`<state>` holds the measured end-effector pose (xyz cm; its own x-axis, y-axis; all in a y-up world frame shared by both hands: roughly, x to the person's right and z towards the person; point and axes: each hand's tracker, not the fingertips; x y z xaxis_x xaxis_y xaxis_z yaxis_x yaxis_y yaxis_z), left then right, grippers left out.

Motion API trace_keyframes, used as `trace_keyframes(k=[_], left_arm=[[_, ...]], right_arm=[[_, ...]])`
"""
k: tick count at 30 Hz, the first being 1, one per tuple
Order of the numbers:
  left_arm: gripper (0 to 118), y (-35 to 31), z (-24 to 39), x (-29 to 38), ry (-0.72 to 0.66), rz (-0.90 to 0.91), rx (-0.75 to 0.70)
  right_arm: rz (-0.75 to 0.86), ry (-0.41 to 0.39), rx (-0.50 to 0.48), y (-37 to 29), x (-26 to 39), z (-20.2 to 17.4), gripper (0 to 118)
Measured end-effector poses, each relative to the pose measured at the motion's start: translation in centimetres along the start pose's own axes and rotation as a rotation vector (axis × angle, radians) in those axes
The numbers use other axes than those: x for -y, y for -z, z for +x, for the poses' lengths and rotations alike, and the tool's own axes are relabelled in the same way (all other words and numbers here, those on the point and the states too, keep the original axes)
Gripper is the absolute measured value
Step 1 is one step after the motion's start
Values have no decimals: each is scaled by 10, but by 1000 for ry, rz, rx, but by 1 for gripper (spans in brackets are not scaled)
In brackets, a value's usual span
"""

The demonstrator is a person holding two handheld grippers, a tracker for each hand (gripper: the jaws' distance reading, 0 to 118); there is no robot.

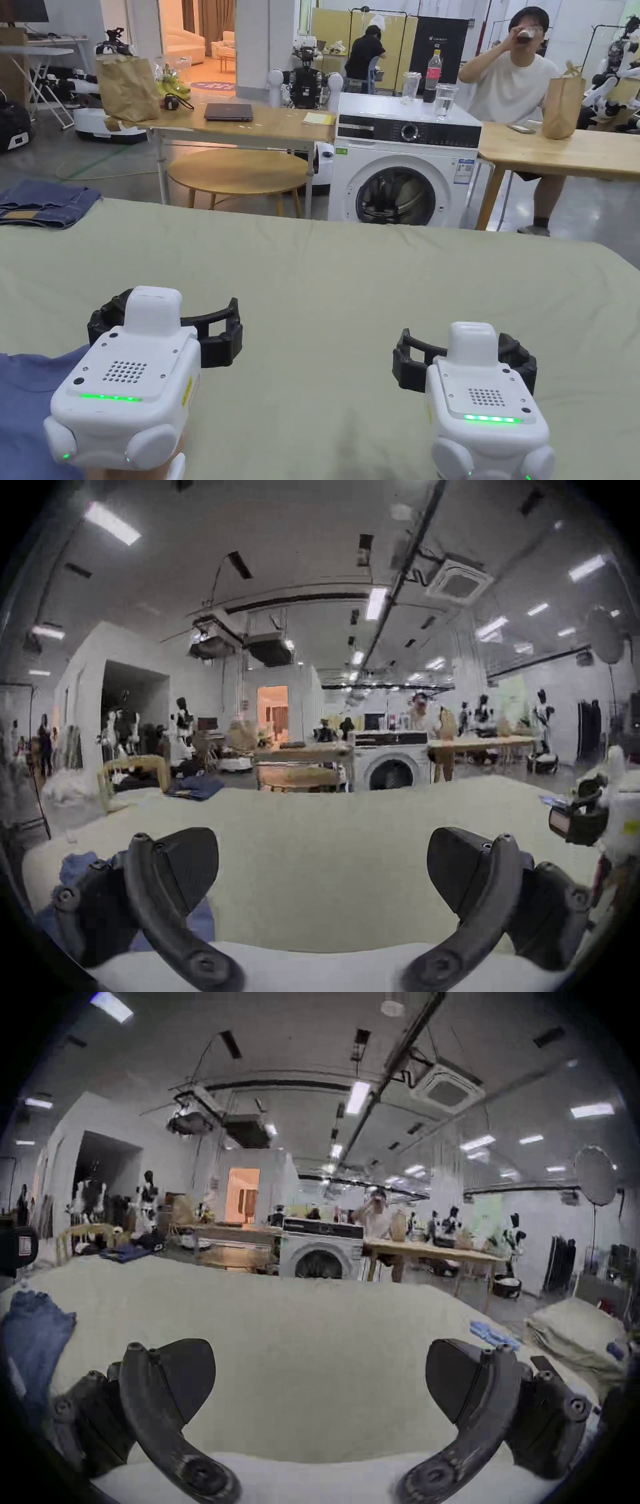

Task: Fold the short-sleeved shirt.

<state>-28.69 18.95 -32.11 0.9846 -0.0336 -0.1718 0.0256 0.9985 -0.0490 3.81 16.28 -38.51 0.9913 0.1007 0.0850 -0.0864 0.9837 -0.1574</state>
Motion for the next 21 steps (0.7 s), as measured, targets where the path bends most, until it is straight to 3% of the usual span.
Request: trace_keyframes(k=[4,6,7,10,11,13,21], left_arm=[[117,-2,-3,-1,-50,1,-7],[106,-4,-6,-1,-78,8,-4],[93,-4,-6,-1,-83,7,-3],[26,0,-4,-1,-58,-37,-7],[9,1,-3,-1,-33,-49,-15],[0,-1,-1,2,-10,-41,-23],[0,-7,-9,-1,-17,-45,-5]], right_arm=[[-1,43,14,-2,1,3,118],[13,53,21,-5,1,4,105],[16,54,21,-6,0,4,92],[13,49,18,-6,-2,3,18],[12,52,22,-6,-2,3,4],[24,66,19,-8,-5,4,0],[28,66,-6,-15,-14,-4,0]])
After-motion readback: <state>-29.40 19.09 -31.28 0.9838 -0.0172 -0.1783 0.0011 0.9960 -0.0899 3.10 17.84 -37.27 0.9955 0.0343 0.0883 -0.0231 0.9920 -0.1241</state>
